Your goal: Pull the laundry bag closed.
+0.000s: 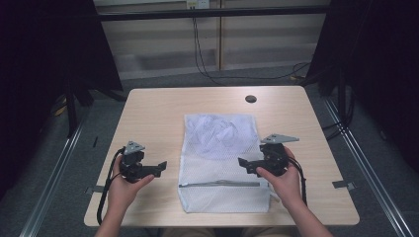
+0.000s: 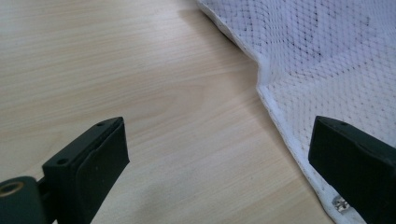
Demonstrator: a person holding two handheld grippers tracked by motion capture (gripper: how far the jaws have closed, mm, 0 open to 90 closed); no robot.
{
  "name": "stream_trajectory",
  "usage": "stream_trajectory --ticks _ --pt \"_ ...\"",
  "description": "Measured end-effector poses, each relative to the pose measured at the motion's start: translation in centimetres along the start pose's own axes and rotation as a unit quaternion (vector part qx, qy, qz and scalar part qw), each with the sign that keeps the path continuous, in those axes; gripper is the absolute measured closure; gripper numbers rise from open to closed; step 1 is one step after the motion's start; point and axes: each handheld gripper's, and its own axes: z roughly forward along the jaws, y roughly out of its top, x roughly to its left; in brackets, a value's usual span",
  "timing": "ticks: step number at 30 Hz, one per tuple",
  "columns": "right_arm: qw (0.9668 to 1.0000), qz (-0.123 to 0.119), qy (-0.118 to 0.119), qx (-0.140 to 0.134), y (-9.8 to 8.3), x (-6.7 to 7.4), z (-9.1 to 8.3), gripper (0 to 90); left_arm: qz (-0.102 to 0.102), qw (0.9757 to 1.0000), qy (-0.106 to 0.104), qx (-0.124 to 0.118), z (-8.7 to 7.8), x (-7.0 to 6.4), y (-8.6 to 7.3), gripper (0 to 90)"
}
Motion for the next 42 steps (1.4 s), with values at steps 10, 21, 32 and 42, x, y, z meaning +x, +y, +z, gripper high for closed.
stream_trajectory --ticks 10,21,32,42 --pt "0.9989 0.007 0.046 0.003 0.7 2.5 2.0 2.7 -0.003 1.0000 -0.006 0.004 -0.4 0.0 -0.3 4.8" --pt "0.9958 0.030 0.083 0.026 0.4 5.0 3.9 14.7 0.001 0.9999 -0.012 0.003 -0.7 -0.2 -0.3 5.2" --pt "0.9921 0.037 0.109 0.050 0.5 7.2 5.8 23.7 0.004 0.9998 -0.017 0.003 -0.4 -0.4 -0.1 5.2" --pt "0.9867 0.069 0.129 0.071 0.4 7.9 6.6 37.0 0.006 0.9998 -0.019 0.002 -0.6 -0.4 0.1 5.2"
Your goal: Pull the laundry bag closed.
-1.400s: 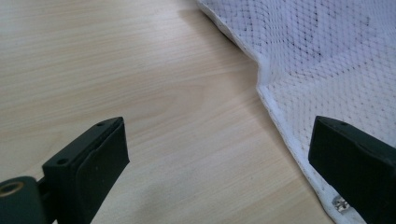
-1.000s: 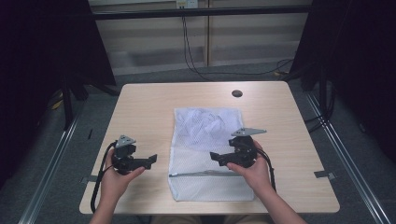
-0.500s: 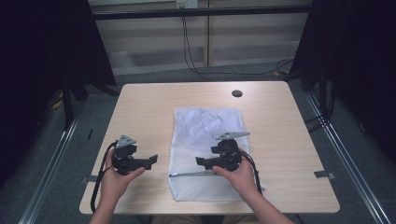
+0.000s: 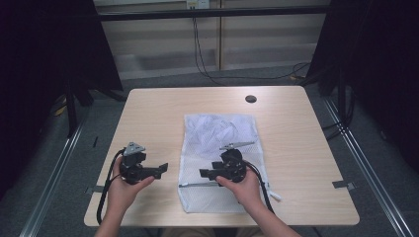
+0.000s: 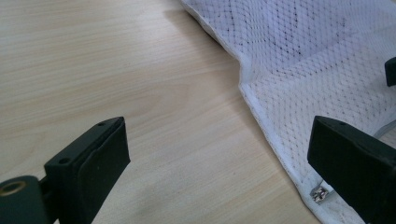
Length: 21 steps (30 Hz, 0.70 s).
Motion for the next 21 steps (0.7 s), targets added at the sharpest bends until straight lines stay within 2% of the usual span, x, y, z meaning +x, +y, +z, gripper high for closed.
stream_trajectory --ticks 3,12,21 --pt "0.9997 0.009 0.009 0.019 -0.2 0.2 0.5 41.5 -0.002 1.0000 0.001 -0.002 -0.1 0.0 0.0 5.3" --pt "0.9987 0.017 0.030 0.037 -0.5 1.0 1.8 47.3 -0.004 1.0000 0.001 -0.002 -0.1 0.0 -0.1 5.3" --pt "0.9978 0.035 0.039 0.040 -0.6 1.2 2.6 51.9 -0.004 1.0000 -0.001 -0.002 -0.1 0.1 0.0 5.3"
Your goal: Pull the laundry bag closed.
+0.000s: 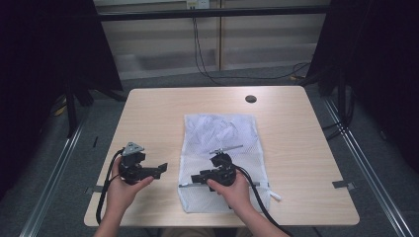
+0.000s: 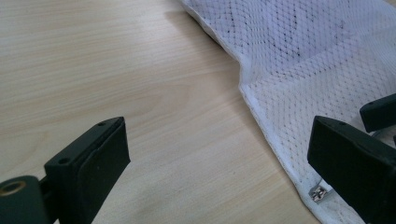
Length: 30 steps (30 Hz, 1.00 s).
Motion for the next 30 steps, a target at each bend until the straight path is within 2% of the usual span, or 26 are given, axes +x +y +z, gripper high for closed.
stream_trajectory --ticks 17,22,30 --pt "0.9994 0.020 0.023 0.015 -0.2 0.5 1.8 63.0 0.001 1.0000 0.001 0.000 -0.1 0.1 0.0 5.4" --pt "0.9991 0.030 0.023 0.020 -0.2 0.7 2.3 65.6 0.002 1.0000 0.000 0.004 0.0 0.0 0.0 5.5" --pt "0.9989 0.034 0.022 0.023 -0.2 0.7 2.9 69.4 0.003 1.0000 -0.003 0.008 0.0 -0.1 0.0 5.8"
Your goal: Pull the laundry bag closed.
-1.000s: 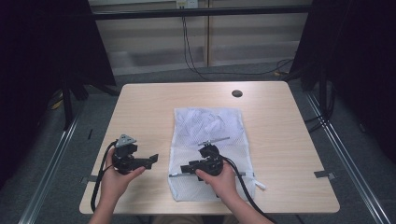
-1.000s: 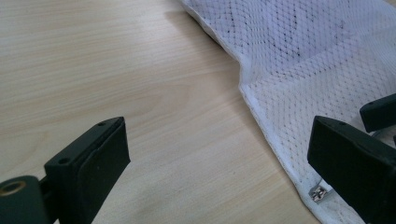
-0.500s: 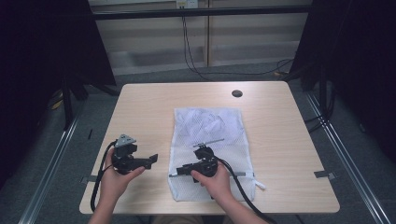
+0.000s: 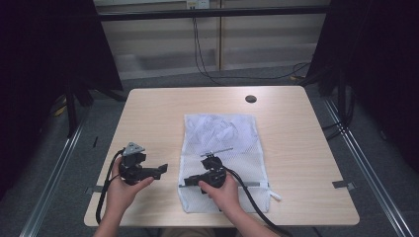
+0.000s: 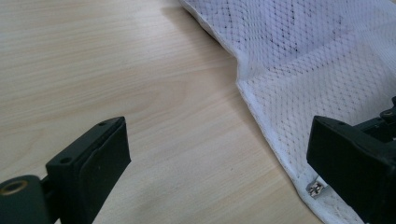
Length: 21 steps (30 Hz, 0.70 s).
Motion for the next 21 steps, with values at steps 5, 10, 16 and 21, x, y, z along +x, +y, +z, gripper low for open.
stream_trajectory --ticks 5,10,16,21 --pt "1.0000 0.002 0.001 0.002 0.0 0.0 0.4 69.5 0.002 1.0000 0.000 0.001 -0.1 0.1 0.0 5.8" --pt "0.9999 0.003 0.009 0.008 0.0 0.0 0.8 69.7 -0.003 1.0000 0.001 -0.003 -0.1 0.1 0.0 5.8" --pt "0.9998 0.008 0.017 0.010 0.0 0.2 1.2 72.3 -0.002 1.0000 0.000 -0.002 -0.2 0.1 0.1 5.8" --pt "0.9998 0.007 0.016 0.012 0.1 0.4 1.3 74.0 -0.003 1.0000 -0.001 -0.002 -0.2 0.1 0.1 5.8"
